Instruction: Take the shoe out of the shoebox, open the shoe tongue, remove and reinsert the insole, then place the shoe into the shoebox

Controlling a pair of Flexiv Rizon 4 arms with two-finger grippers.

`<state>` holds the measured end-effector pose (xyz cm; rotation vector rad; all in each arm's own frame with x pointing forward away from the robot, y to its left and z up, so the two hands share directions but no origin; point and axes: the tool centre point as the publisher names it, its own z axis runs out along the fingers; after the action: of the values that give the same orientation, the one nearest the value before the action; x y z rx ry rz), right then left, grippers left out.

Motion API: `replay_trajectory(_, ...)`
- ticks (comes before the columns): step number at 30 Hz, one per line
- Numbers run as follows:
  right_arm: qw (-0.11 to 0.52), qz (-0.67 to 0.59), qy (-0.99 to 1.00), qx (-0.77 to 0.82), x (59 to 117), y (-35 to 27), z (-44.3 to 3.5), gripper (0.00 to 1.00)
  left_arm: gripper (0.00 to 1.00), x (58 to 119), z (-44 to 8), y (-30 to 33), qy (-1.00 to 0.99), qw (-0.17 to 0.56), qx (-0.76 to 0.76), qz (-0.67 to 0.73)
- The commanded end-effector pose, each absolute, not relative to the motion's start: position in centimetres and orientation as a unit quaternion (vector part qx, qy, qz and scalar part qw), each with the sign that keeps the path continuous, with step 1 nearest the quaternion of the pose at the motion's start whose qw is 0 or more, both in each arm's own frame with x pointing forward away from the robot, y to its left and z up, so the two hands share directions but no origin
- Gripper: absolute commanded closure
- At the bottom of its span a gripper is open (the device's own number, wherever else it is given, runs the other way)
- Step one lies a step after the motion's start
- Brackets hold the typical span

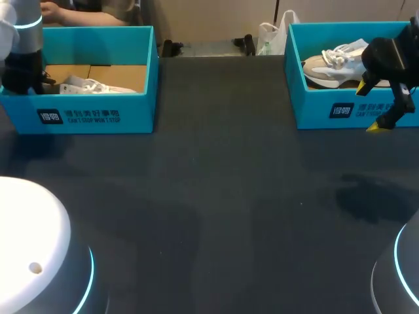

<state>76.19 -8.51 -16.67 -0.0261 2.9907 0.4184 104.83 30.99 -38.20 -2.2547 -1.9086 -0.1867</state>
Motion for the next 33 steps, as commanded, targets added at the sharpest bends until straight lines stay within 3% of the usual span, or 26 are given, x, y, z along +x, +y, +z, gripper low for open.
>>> replay_trajectory(1,0.06,0.137,0.989,-0.008,76.3,-8.4,-16.7,0.0,0.52,105.7,-38.2,31.4,-0.639,0.094,-0.762,-0.054)
replay_trajectory(2,0.06,0.137,0.989,-0.008,76.3,-8.4,-16.7,0.0,0.44,105.7,-38.1,31.4,-0.636,0.092,-0.764,-0.051)
replay_trajectory(3,0.06,0.137,0.989,-0.008,76.3,-8.4,-16.7,0.0,0.27,105.6,-37.9,31.4,-0.635,0.092,-0.765,-0.051)
replay_trajectory(7,0.06,0.137,0.989,-0.008,76.3,-8.4,-16.7,0.0,0.01,105.2,-36.9,31.4,-0.629,0.081,-0.772,-0.044)
replay_trajectory(25,0.06,0.137,0.989,-0.008,76.3,-8.4,-16.7,0.0,0.0,105.4,-28.7,30.6,-0.649,0.041,-0.759,-0.031)
replay_trajectory(33,0.06,0.137,0.989,-0.008,76.3,-8.4,-16.7,0.0,0.0,103.6,-22.9,30.6,-0.67,-0.002,-0.742,-0.032)
